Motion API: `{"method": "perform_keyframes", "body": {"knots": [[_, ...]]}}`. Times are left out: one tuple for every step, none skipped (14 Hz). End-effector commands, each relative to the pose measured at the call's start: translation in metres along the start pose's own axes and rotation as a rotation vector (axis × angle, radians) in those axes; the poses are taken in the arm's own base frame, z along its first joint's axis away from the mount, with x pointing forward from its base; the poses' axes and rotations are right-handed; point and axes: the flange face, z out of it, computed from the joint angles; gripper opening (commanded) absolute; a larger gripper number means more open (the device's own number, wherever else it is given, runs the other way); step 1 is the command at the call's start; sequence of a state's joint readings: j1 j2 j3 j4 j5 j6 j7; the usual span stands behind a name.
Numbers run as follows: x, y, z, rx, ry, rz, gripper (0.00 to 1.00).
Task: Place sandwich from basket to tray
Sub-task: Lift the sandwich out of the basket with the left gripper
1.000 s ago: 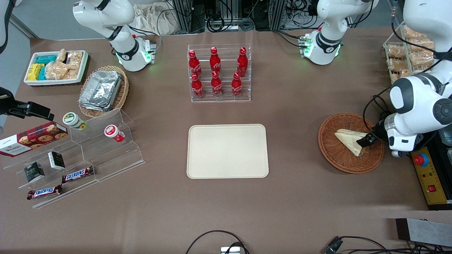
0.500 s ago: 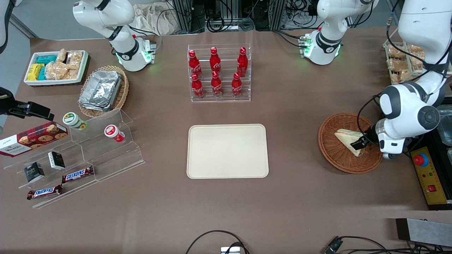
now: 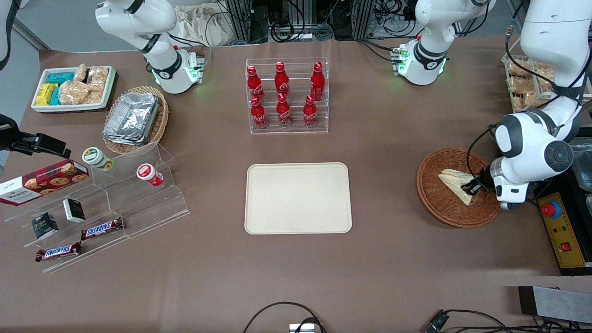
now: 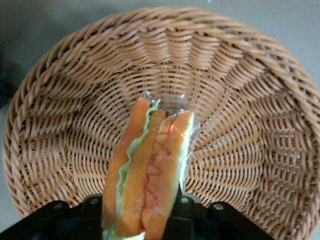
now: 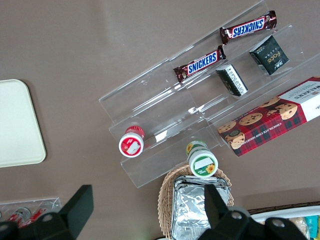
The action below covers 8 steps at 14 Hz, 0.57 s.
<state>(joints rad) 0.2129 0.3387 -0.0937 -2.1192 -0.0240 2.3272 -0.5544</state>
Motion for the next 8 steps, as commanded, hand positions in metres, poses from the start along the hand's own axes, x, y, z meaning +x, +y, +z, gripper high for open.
{"method": "perform_keyframes", "body": {"knots": [[0.011,0.011,-0.025,-0.007,0.003,-0.018,0.0],[0.013,0.017,-0.04,0.006,-0.018,-0.006,0.0],[0.015,0.023,-0.059,0.023,-0.04,0.016,0.0],[0.015,0.032,-0.081,0.03,-0.051,0.035,0.0],[0.01,0.047,-0.103,0.034,-0.063,0.061,0.0],[0.003,0.063,-0.124,0.04,-0.069,0.092,0.0],[-0.007,0.083,-0.146,0.036,-0.066,0.124,0.0],[-0.015,0.098,-0.166,0.036,-0.071,0.153,0.0]]}}
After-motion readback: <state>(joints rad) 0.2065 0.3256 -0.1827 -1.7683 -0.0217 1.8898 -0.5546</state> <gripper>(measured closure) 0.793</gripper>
